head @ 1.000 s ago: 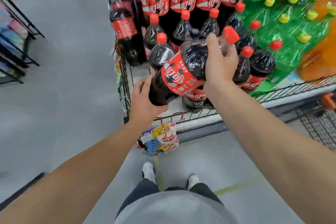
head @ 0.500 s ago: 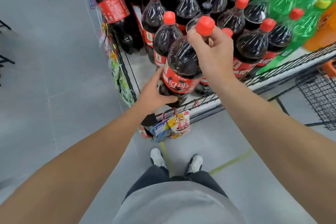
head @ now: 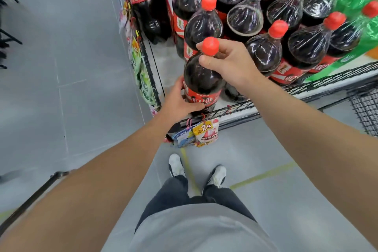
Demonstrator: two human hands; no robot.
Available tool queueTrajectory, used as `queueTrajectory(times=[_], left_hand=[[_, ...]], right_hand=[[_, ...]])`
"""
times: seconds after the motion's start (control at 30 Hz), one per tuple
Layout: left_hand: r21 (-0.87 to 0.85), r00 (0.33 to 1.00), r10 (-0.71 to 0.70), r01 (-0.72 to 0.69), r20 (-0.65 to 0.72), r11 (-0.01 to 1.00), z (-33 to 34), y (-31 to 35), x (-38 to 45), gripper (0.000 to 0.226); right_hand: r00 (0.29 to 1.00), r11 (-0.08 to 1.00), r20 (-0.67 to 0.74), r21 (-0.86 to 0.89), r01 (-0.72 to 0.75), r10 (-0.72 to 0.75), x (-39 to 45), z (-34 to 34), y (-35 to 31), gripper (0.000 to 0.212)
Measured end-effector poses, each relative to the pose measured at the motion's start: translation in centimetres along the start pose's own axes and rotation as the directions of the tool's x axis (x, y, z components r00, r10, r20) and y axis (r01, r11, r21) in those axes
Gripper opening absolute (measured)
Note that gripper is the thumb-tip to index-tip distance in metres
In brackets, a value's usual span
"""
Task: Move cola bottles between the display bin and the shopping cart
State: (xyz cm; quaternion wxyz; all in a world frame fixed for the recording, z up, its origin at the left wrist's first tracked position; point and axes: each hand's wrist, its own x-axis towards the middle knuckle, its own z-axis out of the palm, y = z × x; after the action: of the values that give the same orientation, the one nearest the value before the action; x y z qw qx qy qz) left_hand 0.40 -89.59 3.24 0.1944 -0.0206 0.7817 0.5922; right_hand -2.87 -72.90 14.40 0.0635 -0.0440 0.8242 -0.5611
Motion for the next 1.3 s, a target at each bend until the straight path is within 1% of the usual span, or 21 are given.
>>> queueTrajectory(times=[0.1,0.17,0.23,0.3,0.43,0.53,0.63,0.83,0.97,1.1,1.2,1.3], left_hand=[[-0.008,0.999,0.039,-0.039,-0.03,0.999,-0.4,0.3,-0.1,0.103],[-0.016,0.995,0.094,-0.095,-0.035,0.995,-0.8,0.9,0.2,0.107],[0.003,0.99,0.14,-0.14,-0.018,0.99,-0.8,1.8,0.4,0.109],[0.008,0.987,0.16,-0.16,-0.021,0.987,-0.3,2.3,0.3,0.107],[-0.045,0.977,0.183,-0.189,-0.106,0.981,1.5,2.6,-0.5,0.1],[-0.06,0.967,0.196,-0.208,-0.161,0.976,2.8,3.1,-0.6,0.094],[-0.086,0.961,0.188,-0.209,-0.202,0.974,4.0,3.5,-0.6,0.098],[-0.073,0.96,0.166,-0.186,-0.225,0.98,5.1,3.7,0.3,0.103],[-0.055,0.965,0.14,-0.155,-0.221,0.986,4.8,3.4,0.7,0.101],[-0.03,0.968,0.098,-0.107,-0.232,0.994,4.6,3.1,0.5,0.102],[0.008,0.971,0.093,-0.094,-0.219,0.996,4.4,3.5,0.3,0.097],[0.049,0.969,0.09,-0.081,-0.232,0.996,4.3,4.4,-0.4,0.085]], right_hand=[[0.998,0.997,0.055,-0.073,0.001,0.003,0.2,-0.3,-0.2,0.025],[0.999,0.977,0.044,-0.213,0.005,0.005,-0.1,-0.8,-0.2,0.042],[0.999,0.931,0.043,-0.365,0.0,0.016,-0.8,-1.1,-0.1,0.059],[0.999,0.904,0.031,-0.427,-0.008,0.024,-1.1,-1.3,0.1,0.064],[1.0,0.904,0.021,-0.428,-0.004,0.014,-1.5,-1.5,0.1,0.06],[1.0,0.871,-0.03,-0.491,-0.011,-0.005,-1.9,-2.0,0.1,0.056],[1.0,0.852,-0.031,-0.523,-0.011,-0.005,-2.3,-2.7,0.4,0.06],[0.999,0.856,-0.042,-0.516,-0.007,-0.017,-2.1,-3.6,1.0,0.064],[0.999,0.861,-0.018,-0.509,0.024,-0.039,-2.0,-3.5,1.3,0.066],[0.998,0.86,0.007,-0.507,0.062,-0.067,-2.0,-3.4,2.0,0.074],[0.997,0.867,0.012,-0.493,0.076,-0.081,-2.0,-3.5,2.4,0.075],[0.996,0.878,0.02,-0.47,0.089,-0.09,-2.5,-3.9,2.6,0.08]])
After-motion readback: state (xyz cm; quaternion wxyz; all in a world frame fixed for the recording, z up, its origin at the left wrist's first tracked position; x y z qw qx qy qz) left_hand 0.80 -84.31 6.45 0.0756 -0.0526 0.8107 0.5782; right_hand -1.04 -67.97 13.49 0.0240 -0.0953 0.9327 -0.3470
